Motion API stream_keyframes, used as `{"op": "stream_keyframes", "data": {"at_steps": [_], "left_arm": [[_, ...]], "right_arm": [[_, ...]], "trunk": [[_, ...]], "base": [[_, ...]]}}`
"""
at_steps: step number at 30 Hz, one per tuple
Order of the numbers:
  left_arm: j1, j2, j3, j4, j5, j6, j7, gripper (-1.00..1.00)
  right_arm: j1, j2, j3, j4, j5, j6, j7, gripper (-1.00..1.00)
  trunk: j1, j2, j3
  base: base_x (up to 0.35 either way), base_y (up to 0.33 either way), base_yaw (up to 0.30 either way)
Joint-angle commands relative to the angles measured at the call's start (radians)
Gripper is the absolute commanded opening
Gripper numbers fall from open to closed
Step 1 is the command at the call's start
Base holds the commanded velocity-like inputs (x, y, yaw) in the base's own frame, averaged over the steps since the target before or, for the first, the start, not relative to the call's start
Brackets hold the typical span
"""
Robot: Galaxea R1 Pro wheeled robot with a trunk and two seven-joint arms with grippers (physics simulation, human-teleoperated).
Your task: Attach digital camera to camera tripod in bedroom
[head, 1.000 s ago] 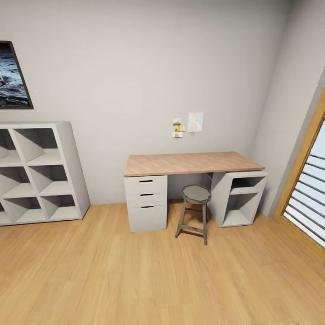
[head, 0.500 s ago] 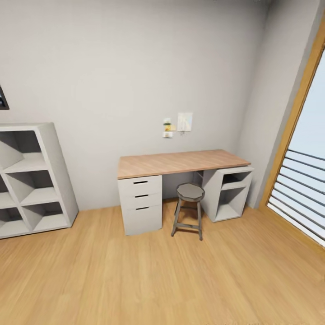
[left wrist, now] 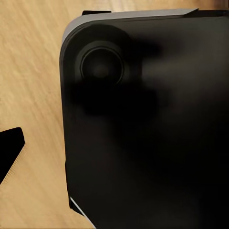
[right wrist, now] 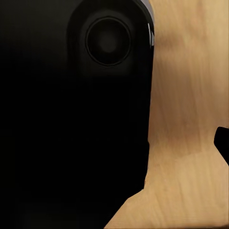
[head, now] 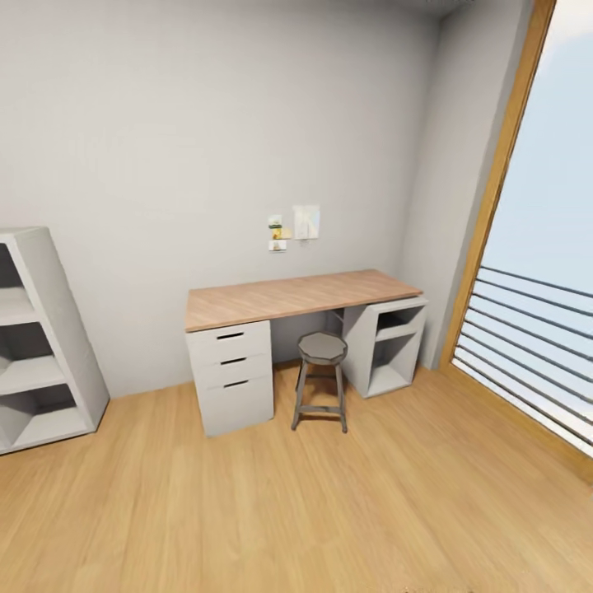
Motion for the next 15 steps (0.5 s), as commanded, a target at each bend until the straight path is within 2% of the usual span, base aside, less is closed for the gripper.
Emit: {"op": "stream_keyframes", "data": {"at_steps": [1, 15], "left_arm": [[0.0, 0.0, 0.001, 0.0, 0.0, -0.002, -0.001, 1.0], [0.0, 0.0, 0.001, 0.0, 0.0, -0.002, -0.001, 1.0]], "right_arm": [[0.0, 0.0, 0.0, 0.0, 0.001, -0.002, 0.0, 1.0], [0.0, -0.001, 0.0, 0.0, 0.001, -0.002, 0.0, 1.0]], "trunk": [[0.0, 0.0, -0.001], [0.0, 0.0, -0.001]], "base": [[0.0, 0.002, -0.244], [0.0, 0.0, -0.244]]}}
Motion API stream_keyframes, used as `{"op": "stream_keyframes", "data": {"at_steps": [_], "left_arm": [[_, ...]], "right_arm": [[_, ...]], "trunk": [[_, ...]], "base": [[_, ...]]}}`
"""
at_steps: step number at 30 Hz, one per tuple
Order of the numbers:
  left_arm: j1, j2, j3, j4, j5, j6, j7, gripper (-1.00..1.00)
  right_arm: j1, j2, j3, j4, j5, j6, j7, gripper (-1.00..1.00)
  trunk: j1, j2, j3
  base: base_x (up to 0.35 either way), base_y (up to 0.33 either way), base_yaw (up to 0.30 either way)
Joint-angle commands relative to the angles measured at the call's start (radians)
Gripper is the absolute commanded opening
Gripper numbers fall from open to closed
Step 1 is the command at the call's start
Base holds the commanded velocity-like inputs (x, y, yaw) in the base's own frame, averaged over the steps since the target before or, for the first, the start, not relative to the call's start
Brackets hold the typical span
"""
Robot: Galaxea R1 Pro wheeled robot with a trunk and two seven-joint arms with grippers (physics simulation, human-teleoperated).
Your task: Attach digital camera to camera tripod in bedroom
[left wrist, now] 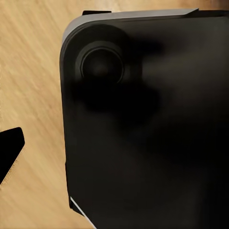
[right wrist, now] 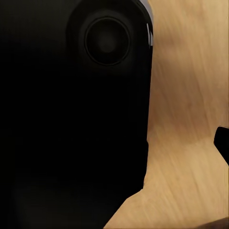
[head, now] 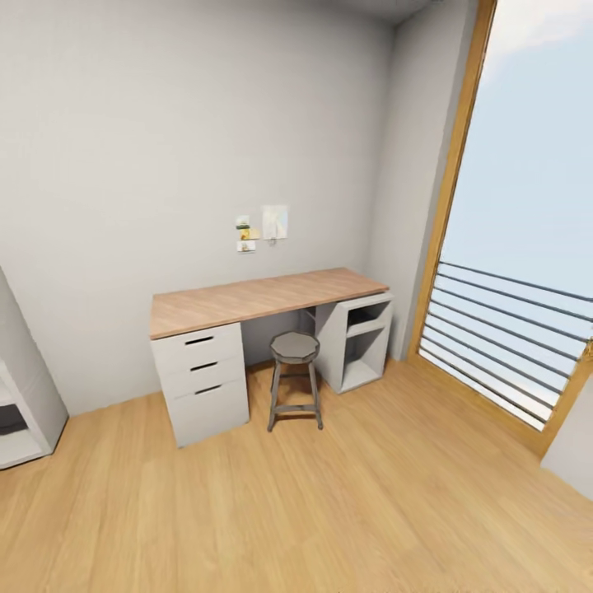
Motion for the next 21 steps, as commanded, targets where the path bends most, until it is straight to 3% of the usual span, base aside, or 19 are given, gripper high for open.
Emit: {"op": "stream_keyframes", "data": {"at_steps": [1, 7, 11, 12, 14, 21], "left_arm": [[0.0, 0.0, 0.002, 0.0, 0.001, -0.002, 0.0, 1.0], [0.0, 0.0, 0.003, -0.001, 0.016, -0.002, 0.002, 1.0], [0.0, 0.0, 0.001, 0.0, 0.073, -0.002, 0.002, 1.0], [0.0, 0.001, -0.001, 0.0, 0.118, -0.001, 0.001, 1.0], [0.0, 0.001, -0.003, 0.0, 0.138, -0.001, 0.0, 1.0], [0.0, 0.001, -0.004, 0.0, 0.143, -0.001, -0.001, 1.0]], "right_arm": [[0.0, 0.0, 0.0, 0.0, 0.001, -0.002, -0.001, 1.0], [0.0, 0.0, 0.0, 0.0, 0.001, -0.002, -0.001, 1.0], [0.0, 0.0, 0.0, 0.0, 0.001, -0.002, -0.001, 1.0], [0.0, 0.0, 0.0, 0.0, 0.001, -0.002, -0.001, 1.0], [0.0, 0.0, 0.0, 0.0, 0.001, -0.002, -0.001, 1.0], [0.0, 0.001, 0.0, 0.0, 0.003, -0.001, 0.0, 1.0]], "trunk": [[0.0, 0.0, -0.001], [0.0, 0.0, -0.001], [0.0, 0.0, -0.001], [0.0, 0.0, -0.001], [0.0, 0.0, -0.001], [0.0, 0.0, -0.001]], "base": [[0.0, 0.0, -0.244], [0.0, 0.0, -0.244], [0.0, 0.0, -0.244], [0.0, 0.0, -0.24], [0.0, 0.0, -0.222], [0.0, 0.0, -0.176]]}}
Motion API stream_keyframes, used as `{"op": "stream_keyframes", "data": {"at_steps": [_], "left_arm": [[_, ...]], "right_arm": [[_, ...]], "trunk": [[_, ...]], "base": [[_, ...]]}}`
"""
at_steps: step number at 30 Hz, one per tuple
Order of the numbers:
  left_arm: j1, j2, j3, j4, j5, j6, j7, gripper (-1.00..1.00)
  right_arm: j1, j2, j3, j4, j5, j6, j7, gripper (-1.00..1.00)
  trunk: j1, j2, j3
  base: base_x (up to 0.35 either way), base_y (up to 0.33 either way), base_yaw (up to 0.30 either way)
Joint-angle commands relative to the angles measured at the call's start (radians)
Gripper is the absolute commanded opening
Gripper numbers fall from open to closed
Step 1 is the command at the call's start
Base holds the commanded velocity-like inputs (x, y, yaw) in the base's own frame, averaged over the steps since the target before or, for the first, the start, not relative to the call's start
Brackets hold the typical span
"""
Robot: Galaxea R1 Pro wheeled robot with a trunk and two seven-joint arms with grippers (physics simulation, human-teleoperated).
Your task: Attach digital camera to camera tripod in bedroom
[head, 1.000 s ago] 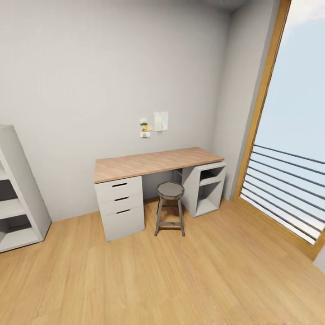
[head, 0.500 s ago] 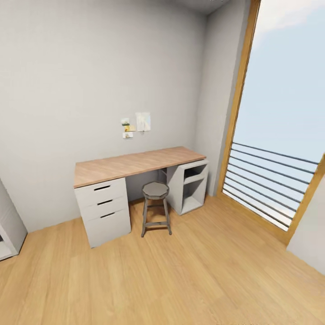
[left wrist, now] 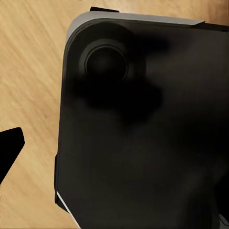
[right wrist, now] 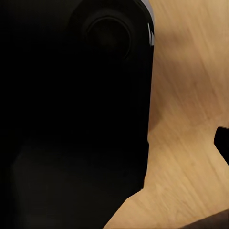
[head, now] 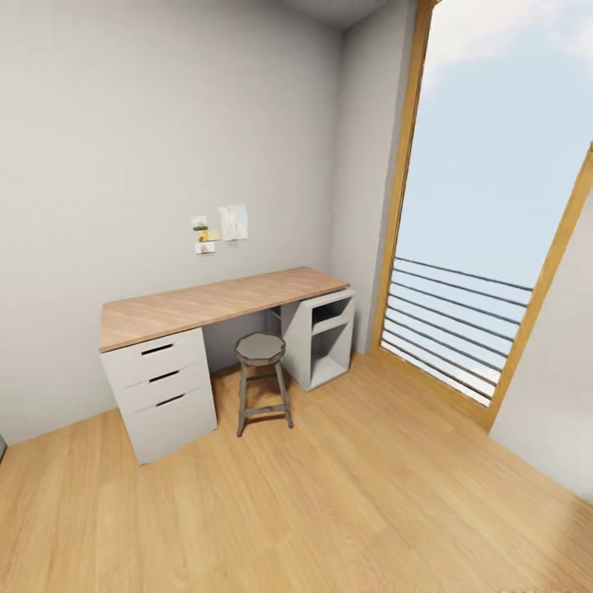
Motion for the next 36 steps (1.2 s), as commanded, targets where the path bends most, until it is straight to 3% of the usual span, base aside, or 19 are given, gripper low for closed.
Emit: {"op": "stream_keyframes", "data": {"at_steps": [1, 11, 20, 36], "left_arm": [[0.0, 0.0, -0.001, 0.0, 0.009, -0.002, -0.001, 1.0], [0.0, 0.0, 0.001, 0.0, 0.009, -0.004, -0.001, 1.0], [0.0, 0.0, 0.001, 0.0, 0.009, -0.004, -0.001, 1.0], [0.0, 0.001, -0.001, -0.001, 0.009, -0.003, 0.0, 1.0]], "right_arm": [[0.0, 0.0, 0.0, 0.0, 0.001, -0.002, 0.0, 1.0], [0.0, 0.002, 0.0, 0.0, 0.001, -0.001, 0.0, 1.0], [0.0, 0.0, 0.001, 0.0, 0.001, -0.001, 0.0, 1.0], [0.0, -0.006, -0.002, -0.001, 0.0, -0.003, -0.002, 1.0]], "trunk": [[0.0, 0.0, -0.001], [0.0, 0.0, -0.001], [0.0, 0.0, -0.001], [0.0, 0.0, -0.001]], "base": [[0.0, 0.0, -0.162], [-0.06, 0.058, -0.122], [-0.182, 0.176, -0.014], [-0.016, 0.015, -0.001]]}}
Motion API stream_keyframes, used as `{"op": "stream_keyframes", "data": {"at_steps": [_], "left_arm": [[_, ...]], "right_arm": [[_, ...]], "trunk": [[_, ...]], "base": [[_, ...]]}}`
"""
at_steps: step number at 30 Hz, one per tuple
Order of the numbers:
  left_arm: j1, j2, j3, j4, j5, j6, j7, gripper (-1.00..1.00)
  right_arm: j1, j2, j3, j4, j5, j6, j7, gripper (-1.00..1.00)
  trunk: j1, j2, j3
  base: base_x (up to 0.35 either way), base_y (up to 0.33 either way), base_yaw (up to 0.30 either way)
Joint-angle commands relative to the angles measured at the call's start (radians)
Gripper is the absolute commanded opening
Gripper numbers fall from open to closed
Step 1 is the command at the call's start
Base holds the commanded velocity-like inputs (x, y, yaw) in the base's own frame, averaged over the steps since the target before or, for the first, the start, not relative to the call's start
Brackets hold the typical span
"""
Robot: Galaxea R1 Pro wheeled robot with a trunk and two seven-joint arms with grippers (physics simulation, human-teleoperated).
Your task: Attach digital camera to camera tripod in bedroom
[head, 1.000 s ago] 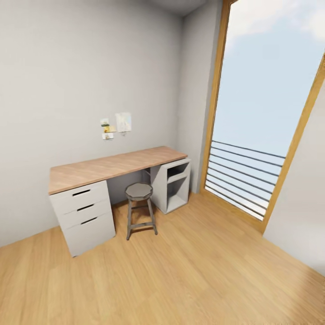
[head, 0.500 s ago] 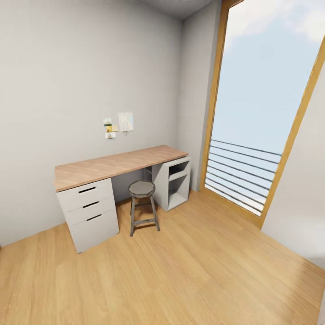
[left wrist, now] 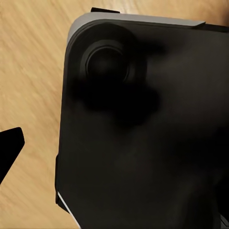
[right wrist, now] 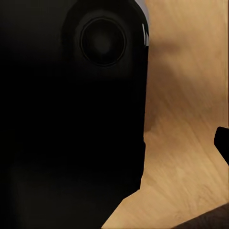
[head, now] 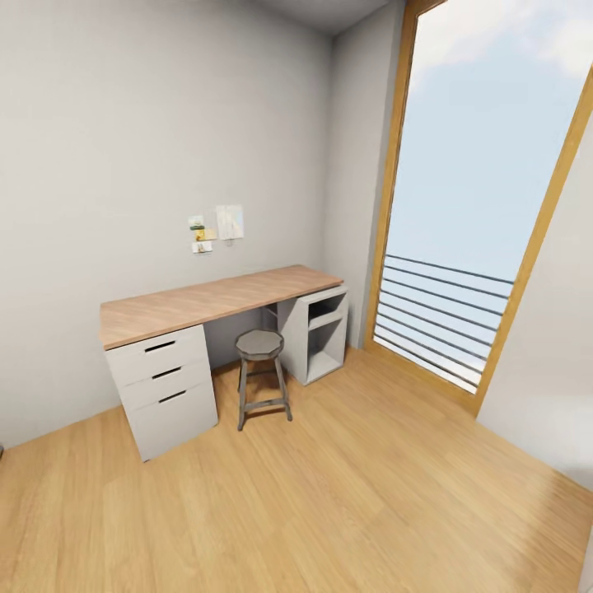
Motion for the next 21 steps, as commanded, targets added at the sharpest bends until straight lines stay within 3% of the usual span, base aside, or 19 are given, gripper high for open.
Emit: {"op": "stream_keyframes", "data": {"at_steps": [1, 5, 8, 12, 13, 14, 16, 17, 21], "left_arm": [[0.0, 0.001, 0.0, -0.002, 0.009, -0.001, 0.0, 1.0], [0.0, 0.012, 0.0, -0.036, 0.01, 0.005, 0.002, 1.0], [0.0, 0.022, 0.0, -0.109, 0.012, 0.023, 0.003, 1.0], [-0.002, 0.036, 0.0, -0.296, 0.024, 0.158, 0.005, 1.0], [-0.004, 0.06, 0.005, -0.554, 0.045, 0.444, 0.005, 1.0], [-0.005, 0.067, 0.009, -0.661, 0.054, 0.563, 0.006, 1.0], [-0.011, 0.072, 0.015, -0.76, 0.062, 0.667, 0.006, 1.0], [-0.031, 0.074, 0.021, -0.849, 0.068, 0.748, 0.006, 1.0], [-0.114, 0.073, 0.029, -0.968, 0.078, 0.854, 0.006, 1.0]], "right_arm": [[0.0, -0.002, 0.0, 0.0, 0.0, -0.002, -0.001, 1.0], [0.0, -0.013, -0.001, -0.012, 0.0, 0.004, 0.004, 1.0], [-0.001, -0.017, 0.0, -0.049, 0.003, 0.013, 0.006, 1.0], [-0.002, -0.021, 0.001, -0.202, 0.008, 0.063, 0.008, 1.0], [-0.003, -0.021, 0.0, -0.427, 0.007, 0.16, 0.005, 1.0], [-0.003, -0.021, -0.002, -0.515, 0.007, 0.214, 0.005, 1.0], [-0.004, -0.021, -0.004, -0.597, 0.006, 0.28, 0.005, 1.0], [-0.011, -0.021, -0.006, -0.674, 0.004, 0.356, 0.005, 1.0], [-0.074, -0.021, -0.01, -0.788, -0.004, 0.516, 0.005, 1.0]], "trunk": [[0.0, 0.0, -0.001], [0.0, 0.0, -0.001], [0.0, 0.0, -0.001], [0.0, 0.0, -0.001], [0.0, 0.0, -0.001], [0.0, 0.0, -0.001], [0.0, 0.0, -0.001], [0.0, 0.0, -0.001], [0.0, 0.0, -0.001]], "base": [[0.0, 0.0, 0.0], [0.0, 0.0, 0.0], [0.0, 0.0, 0.0], [0.0, 0.0, 0.0], [0.0, 0.0, 0.0], [0.0, 0.0, 0.0], [0.0, 0.0, 0.0], [0.0, 0.0, 0.0], [0.0, 0.0, 0.0]]}}
